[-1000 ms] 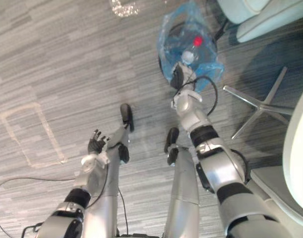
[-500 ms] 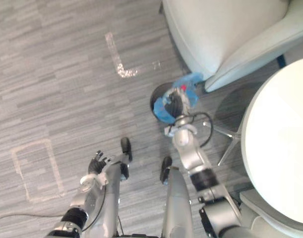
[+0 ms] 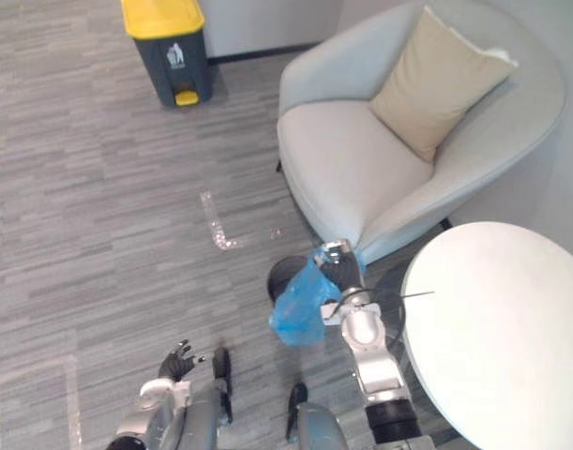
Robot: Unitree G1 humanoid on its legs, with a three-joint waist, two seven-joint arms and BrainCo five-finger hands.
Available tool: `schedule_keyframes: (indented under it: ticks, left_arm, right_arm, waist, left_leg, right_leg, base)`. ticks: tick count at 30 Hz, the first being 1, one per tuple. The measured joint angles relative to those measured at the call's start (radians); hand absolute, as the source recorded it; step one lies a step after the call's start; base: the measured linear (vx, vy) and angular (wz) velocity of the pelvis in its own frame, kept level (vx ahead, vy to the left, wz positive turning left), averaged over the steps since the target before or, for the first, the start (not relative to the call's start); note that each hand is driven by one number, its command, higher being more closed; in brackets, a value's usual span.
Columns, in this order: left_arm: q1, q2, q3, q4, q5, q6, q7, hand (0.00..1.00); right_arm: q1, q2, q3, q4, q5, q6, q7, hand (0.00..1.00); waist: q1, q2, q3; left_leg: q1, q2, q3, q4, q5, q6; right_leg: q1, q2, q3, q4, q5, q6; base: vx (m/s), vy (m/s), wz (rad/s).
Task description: Gather rubbish on tea table into small bin, then transfer packed bag to large trash can.
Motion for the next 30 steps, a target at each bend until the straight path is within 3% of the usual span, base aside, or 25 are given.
schedule_keyframes:
  ticks: [3,5,6,8,12,16,19,30]
  left_arm:
    - [0.001,0.018,-0.002,-0.102,0.015,0.000,0.000,0.00]
    - [0.016,0.059,-0.023,-0.370,0.016,0.027,0.000,0.00]
    - [0.028,0.068,-0.032,-0.456,0.017,0.019,0.001,0.00]
    - [0.096,0.092,-0.059,-0.668,0.014,-0.049,-0.025,0.00]
    - [0.160,0.037,-0.155,-0.663,0.067,-0.055,-0.046,0.00]
    - [0.159,0.031,-0.212,-0.714,0.098,-0.049,-0.046,0.00]
    - [0.132,0.038,-0.224,-0.777,0.122,-0.071,-0.042,0.00]
    - [0.028,0.058,-0.412,-0.723,0.274,-0.069,-0.013,0.00]
  right_arm:
    - [0.019,-0.035,0.000,-0.001,0.048,-0.013,0.048,1.00]
    - [0.026,-0.062,0.001,-0.004,0.086,-0.014,0.091,1.00]
    - [0.028,-0.066,0.001,-0.007,0.088,-0.014,0.099,1.00]
    - [0.058,-0.067,-0.004,-0.010,0.116,-0.012,0.111,1.00]
    - [0.067,-0.081,0.005,-0.011,0.156,-0.014,0.148,1.00]
    - [0.067,-0.080,0.016,-0.012,0.181,-0.020,0.165,1.00]
    - [0.067,-0.079,0.037,-0.012,0.216,-0.020,0.168,1.00]
    - [0.011,-0.050,0.179,-0.013,0.324,-0.020,0.165,1.00]
  waist:
    - [-0.003,0.012,-0.036]
    - [-0.002,0.024,-0.053]
    - [-0.002,0.026,-0.054]
    - [-0.002,0.029,-0.056]
    - [-0.003,0.056,-0.082]
    - [-0.004,0.055,-0.085]
    - [-0.006,0.058,-0.088]
    - [-0.012,0.058,-0.115]
  left_leg:
    - [0.069,-0.012,0.002,-0.076,0.020,-0.001]
    - [0.108,-0.023,0.000,-0.148,0.050,0.002]
    - [0.111,-0.024,-0.002,-0.158,0.058,0.005]
    - [0.144,-0.031,-0.002,-0.164,0.061,0.006]
    - [0.166,-0.038,-0.008,-0.165,0.051,0.005]
    - [0.184,-0.035,-0.003,-0.166,0.051,0.004]
    - [0.189,-0.035,0.002,-0.167,0.051,0.005]
    - [0.212,-0.015,0.031,-0.172,0.043,-0.006]
  right_leg:
    - [0.057,-0.003,0.009,-0.060,0.021,0.006]
    - [0.067,-0.001,0.009,-0.074,0.026,0.008]
    - [0.068,-0.001,0.005,-0.074,0.027,0.008]
    - [0.103,-0.007,0.012,-0.087,0.032,0.014]
    - [0.124,-0.012,0.021,-0.103,0.037,0.019]
    - [0.137,-0.009,0.027,-0.104,0.037,0.016]
    - [0.137,-0.009,0.035,-0.105,0.040,0.011]
    - [0.157,0.004,0.081,-0.145,0.079,0.014]
  base:
    - [0.06,0.030,-0.09]
    - [-0.01,0.032,-0.01]
    - [-0.01,0.027,0.07]
    - [0.04,0.019,-0.04]
    - [0.01,0.012,-0.05]
    - [-0.03,0.004,-0.06]
    - [-0.02,0.013,-0.10]
    - [0.01,-0.001,-0.11]
